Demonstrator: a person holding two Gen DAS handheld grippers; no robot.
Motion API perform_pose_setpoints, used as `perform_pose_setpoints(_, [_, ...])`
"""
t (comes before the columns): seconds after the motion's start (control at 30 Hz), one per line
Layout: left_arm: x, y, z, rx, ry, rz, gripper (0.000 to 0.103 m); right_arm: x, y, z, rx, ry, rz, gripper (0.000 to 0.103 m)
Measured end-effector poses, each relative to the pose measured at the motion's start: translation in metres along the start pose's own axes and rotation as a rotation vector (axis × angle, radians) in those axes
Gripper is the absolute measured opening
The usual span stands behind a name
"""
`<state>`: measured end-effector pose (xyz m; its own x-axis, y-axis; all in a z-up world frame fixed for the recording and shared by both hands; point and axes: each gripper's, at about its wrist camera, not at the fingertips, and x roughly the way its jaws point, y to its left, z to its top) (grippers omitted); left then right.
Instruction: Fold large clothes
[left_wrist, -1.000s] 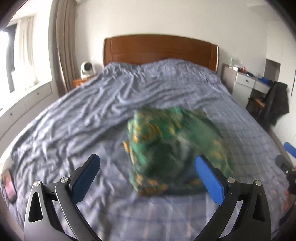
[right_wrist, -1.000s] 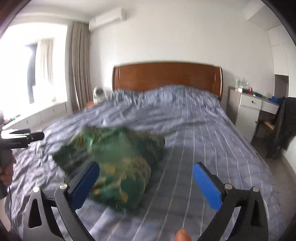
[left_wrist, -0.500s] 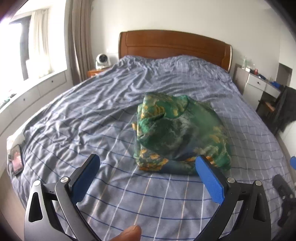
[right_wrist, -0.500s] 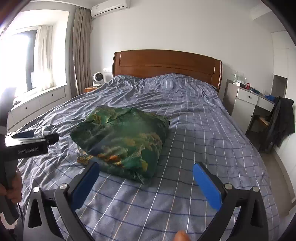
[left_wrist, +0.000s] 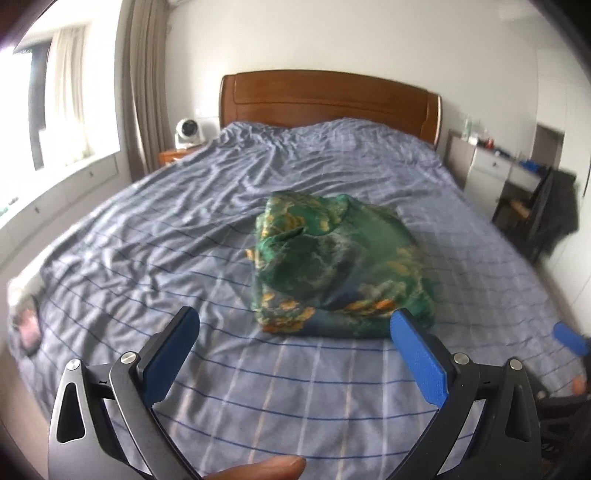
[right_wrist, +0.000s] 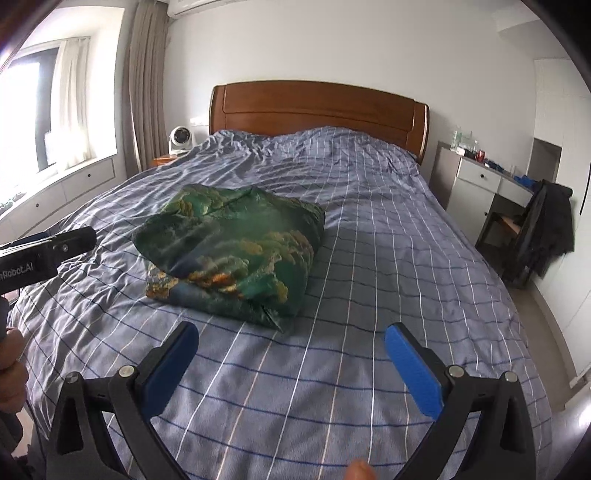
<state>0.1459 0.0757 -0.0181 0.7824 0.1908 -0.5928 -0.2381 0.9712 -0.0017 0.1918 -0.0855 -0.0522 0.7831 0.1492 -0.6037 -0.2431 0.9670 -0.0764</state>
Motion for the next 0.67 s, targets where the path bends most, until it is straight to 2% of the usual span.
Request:
perform_pose_setpoints(0.3, [-0.008,-0.009,-0.004,0.054,-0.028,0.047,0.103,-0.003,0.0,-0.004,-0.008,0.014,-0.014,0.103])
perform_pose_setpoints(0.47, [-0.008,-0.01,-0.012,0.036,-0.009,0.009,0.103,-0.004,0.002,-0.005,-0.013,0.015,-0.014,0.103])
perform_pose_setpoints(0.67, [-0.013,-0.02,-0.019,0.079,-0.019,0.028,0.103,-0.007,0.003,-0.006,-0.022,0.013,-0.016,0.103])
